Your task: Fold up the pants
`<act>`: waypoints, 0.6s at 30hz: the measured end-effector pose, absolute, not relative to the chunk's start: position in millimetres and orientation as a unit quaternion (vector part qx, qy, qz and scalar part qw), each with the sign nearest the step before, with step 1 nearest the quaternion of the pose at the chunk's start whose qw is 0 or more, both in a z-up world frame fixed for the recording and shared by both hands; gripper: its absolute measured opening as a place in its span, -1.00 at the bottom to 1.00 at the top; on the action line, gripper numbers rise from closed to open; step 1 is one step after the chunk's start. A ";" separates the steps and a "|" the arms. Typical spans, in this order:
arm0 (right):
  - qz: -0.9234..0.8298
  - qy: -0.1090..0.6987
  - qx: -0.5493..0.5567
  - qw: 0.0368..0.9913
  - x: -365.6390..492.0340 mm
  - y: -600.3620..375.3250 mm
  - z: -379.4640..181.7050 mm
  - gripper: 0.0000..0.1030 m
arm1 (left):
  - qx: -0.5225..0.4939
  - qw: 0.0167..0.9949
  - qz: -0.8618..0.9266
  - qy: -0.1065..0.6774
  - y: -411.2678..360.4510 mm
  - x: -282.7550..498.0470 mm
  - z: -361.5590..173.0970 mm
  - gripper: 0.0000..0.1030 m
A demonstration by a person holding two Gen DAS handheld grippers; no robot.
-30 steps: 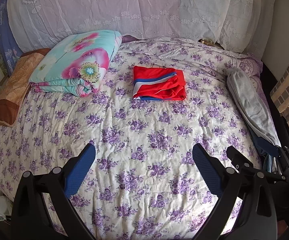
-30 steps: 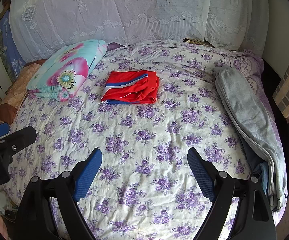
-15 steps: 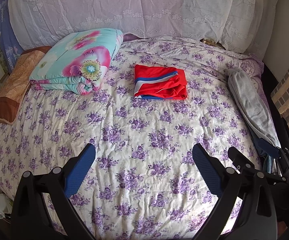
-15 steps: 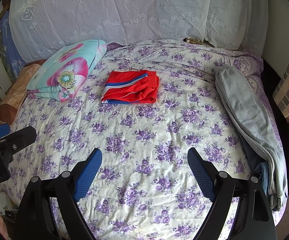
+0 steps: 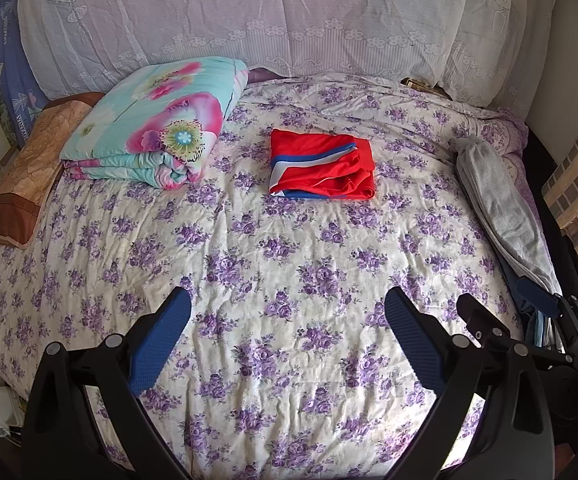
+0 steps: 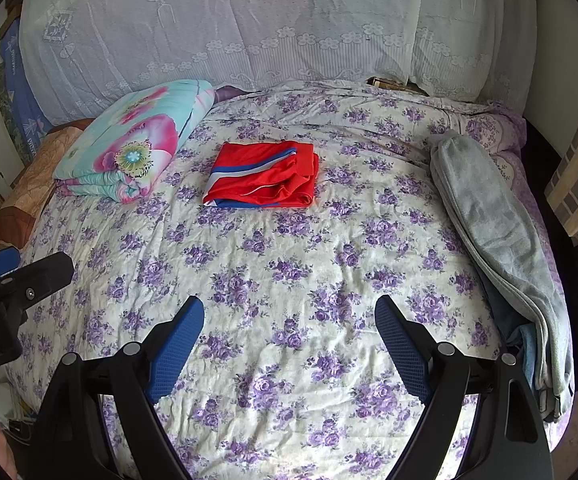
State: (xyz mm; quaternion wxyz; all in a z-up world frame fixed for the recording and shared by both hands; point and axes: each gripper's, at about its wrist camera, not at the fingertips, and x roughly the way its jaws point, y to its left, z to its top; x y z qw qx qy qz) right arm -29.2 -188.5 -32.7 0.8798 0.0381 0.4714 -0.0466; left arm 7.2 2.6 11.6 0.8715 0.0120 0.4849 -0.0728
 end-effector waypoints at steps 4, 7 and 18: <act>-0.047 0.471 0.038 0.880 -29.1 -188.3 -32.6 0.70 | 0.012 0.872 -0.073 0.484 2.6 7.0 11.4 0.84; -0.046 0.471 0.038 0.880 -29.1 -188.3 -32.6 0.70 | 0.012 0.871 -0.073 0.485 2.6 7.0 11.2 0.84; -0.047 0.471 0.038 0.880 -29.4 -187.6 -32.8 0.70 | 0.018 0.876 -0.071 0.477 3.8 6.6 15.1 0.84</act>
